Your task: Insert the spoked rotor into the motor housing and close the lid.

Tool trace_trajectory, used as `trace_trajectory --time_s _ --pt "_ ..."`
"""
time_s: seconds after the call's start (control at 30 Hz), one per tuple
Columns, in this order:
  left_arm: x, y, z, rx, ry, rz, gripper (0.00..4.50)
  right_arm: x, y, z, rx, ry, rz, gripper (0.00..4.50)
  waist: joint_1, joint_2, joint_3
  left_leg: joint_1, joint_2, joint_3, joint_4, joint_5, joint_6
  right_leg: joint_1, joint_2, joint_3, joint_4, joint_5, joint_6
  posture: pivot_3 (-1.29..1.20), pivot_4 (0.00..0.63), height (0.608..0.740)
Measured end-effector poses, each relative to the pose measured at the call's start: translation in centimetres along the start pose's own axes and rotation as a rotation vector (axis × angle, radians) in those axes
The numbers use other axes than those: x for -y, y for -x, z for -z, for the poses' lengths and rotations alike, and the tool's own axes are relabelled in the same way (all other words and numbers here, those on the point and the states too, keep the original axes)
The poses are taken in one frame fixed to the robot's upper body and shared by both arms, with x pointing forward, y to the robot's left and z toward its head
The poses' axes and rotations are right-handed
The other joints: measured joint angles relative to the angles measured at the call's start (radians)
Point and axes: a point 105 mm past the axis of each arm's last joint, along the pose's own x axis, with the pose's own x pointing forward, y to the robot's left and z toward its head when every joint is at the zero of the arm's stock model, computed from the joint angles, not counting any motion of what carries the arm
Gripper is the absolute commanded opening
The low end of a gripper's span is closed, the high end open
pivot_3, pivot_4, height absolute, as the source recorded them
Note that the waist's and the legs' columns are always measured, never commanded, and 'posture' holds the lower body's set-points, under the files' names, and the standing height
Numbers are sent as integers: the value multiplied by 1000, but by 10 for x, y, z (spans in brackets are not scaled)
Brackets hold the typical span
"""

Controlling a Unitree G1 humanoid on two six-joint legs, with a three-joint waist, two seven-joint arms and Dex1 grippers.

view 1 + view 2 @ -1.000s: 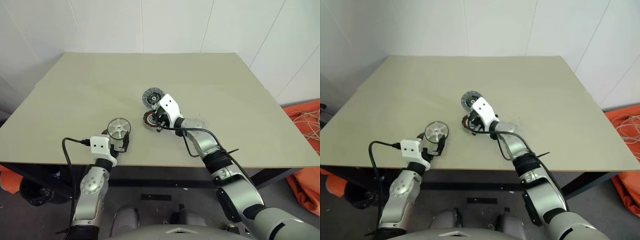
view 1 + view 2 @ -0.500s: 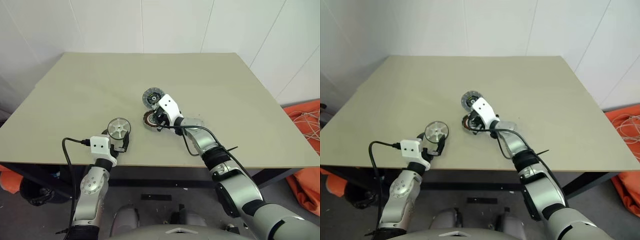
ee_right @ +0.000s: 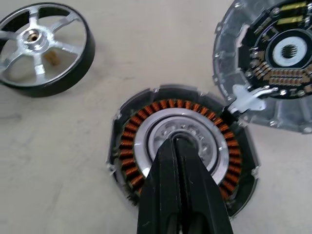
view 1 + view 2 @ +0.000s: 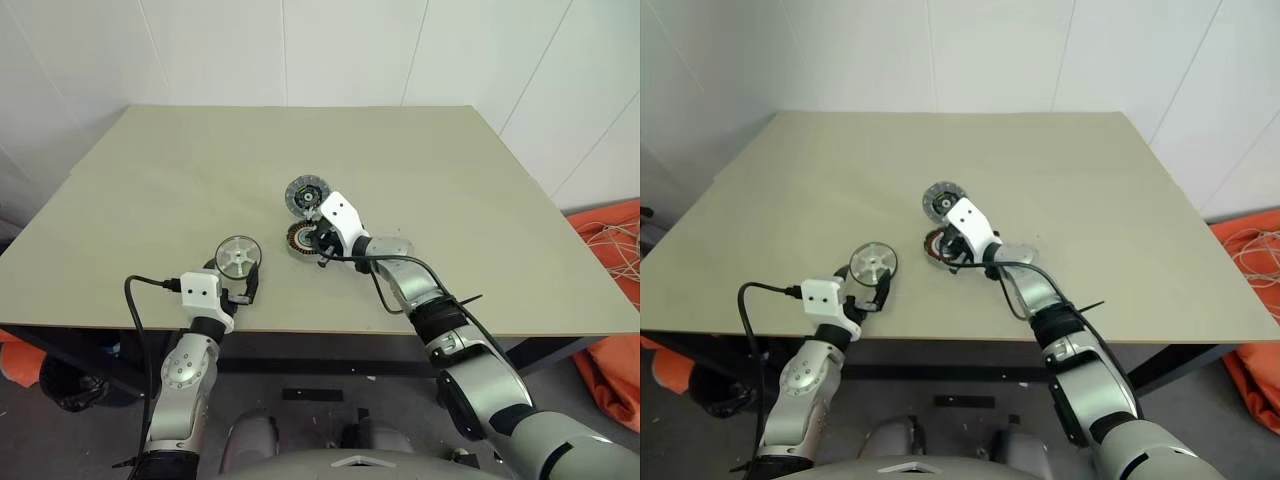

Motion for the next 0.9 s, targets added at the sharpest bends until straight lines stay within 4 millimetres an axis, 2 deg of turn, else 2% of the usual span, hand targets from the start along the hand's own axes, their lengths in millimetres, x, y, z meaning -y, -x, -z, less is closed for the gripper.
trace_trajectory --time_s 0.43,0.73,0.9 --pt "0 0 0 0 0 0 4500 -4 3 0 -4 -3 -1 42 0 0 0 0 0 0 0 0 0 0 0 0 0 0 0 0 0 740" --pt "0 1 1 -3 0 -1 4500 -1 -5 -15 34 3 37 42 0 0 0 0 0 0 0 0 0 0 0 0 0 0 0 0 0 740" --pt "-1 2 3 -9 1 -5 4500 2 -8 -11 19 -7 48 42 0 0 0 0 0 0 0 0 0 0 0 0 0 0 0 0 0 740"
